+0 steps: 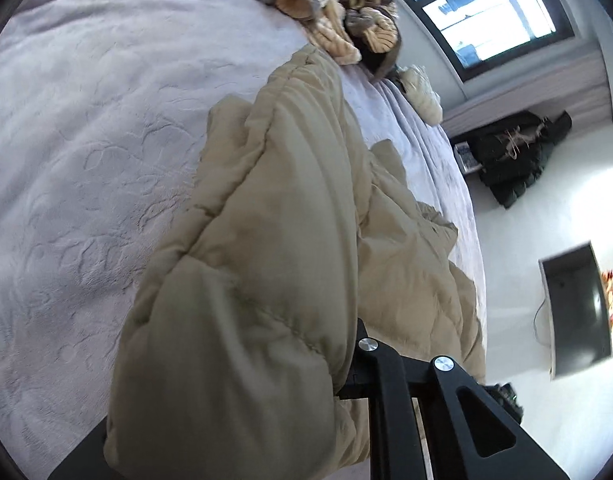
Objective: Fold large clothes
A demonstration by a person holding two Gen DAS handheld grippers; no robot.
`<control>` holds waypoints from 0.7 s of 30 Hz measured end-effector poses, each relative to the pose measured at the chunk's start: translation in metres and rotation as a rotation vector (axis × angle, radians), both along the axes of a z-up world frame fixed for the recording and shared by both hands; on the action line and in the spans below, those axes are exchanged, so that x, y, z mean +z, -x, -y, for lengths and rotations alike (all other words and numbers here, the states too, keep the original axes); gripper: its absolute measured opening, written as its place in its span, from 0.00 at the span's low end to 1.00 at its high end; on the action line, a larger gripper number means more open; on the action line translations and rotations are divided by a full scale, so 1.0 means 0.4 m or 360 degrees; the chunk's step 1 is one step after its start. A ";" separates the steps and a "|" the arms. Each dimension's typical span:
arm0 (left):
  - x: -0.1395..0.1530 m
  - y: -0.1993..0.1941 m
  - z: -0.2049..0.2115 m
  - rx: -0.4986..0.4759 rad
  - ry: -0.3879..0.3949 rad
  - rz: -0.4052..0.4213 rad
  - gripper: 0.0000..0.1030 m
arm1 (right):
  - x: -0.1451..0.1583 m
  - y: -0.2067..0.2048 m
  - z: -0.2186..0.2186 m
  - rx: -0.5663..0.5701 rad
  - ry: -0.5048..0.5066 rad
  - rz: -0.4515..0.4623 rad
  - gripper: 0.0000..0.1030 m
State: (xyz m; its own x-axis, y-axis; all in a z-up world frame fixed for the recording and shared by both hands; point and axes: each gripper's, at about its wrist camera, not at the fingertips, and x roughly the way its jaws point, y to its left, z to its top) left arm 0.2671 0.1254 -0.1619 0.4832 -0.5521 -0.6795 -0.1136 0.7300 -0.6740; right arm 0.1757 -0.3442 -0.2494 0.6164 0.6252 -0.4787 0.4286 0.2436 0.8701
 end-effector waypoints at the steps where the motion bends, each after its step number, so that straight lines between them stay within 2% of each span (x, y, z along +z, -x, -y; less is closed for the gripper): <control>1: 0.008 0.012 -0.004 -0.0017 0.0002 0.0001 0.17 | 0.010 0.007 -0.001 0.0008 0.0007 0.0015 0.25; 9: 0.047 0.150 -0.063 -0.0150 0.0045 -0.0049 0.17 | 0.064 0.117 -0.030 0.0035 0.0027 0.0010 0.25; 13: 0.030 0.251 -0.115 -0.0205 0.0093 -0.0111 0.17 | 0.068 0.211 -0.059 0.0019 0.0024 -0.0023 0.25; 15: 0.022 0.296 -0.138 -0.0245 0.0093 -0.0129 0.17 | 0.063 0.266 -0.035 0.0009 0.0022 -0.0038 0.25; 21: 0.000 0.420 -0.193 -0.0322 0.0068 -0.0189 0.18 | 0.051 0.330 -0.032 0.0050 0.0023 -0.0091 0.25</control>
